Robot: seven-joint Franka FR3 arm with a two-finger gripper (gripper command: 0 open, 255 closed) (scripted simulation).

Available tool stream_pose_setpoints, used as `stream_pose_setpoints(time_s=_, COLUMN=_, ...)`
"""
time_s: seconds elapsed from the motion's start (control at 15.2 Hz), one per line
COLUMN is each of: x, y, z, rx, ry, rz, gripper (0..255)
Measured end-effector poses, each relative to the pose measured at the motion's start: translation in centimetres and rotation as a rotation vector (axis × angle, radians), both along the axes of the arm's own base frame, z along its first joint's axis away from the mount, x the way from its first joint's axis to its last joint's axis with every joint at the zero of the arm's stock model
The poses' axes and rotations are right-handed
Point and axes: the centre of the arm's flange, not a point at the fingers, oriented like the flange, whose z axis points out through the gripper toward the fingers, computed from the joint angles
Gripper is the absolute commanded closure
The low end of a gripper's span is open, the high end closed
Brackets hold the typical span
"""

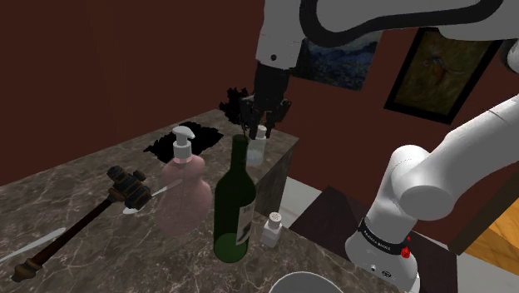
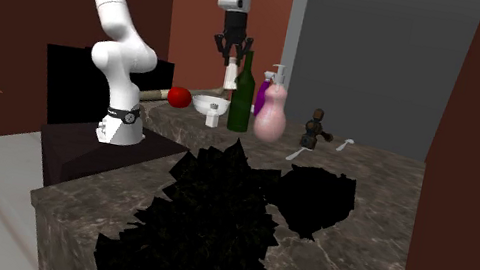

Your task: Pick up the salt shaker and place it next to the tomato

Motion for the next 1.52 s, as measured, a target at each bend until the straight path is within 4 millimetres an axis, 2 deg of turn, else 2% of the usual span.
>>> stream_pose_setpoints(time_s=0.46, x=-8.6, y=2.9, z=-0.6, rx=0.000, ry=0.000, rz=-0.001, gripper=255)
stream_pose_setpoints(time_s=0.92, x=-17.3, y=5.9, z=0.1, rx=0.001, ry=-0.001, rz=0.001, gripper=255)
stream_pose_setpoints(time_s=1.12, x=-21.1, y=7.0, z=-0.5, rx=0.000, ry=0.000, rz=0.000, gripper=255)
stream_pose_setpoints(time_s=1.52, x=-28.4, y=10.3, z=-0.2, rx=0.000, ry=0.000, rz=0.000, gripper=255)
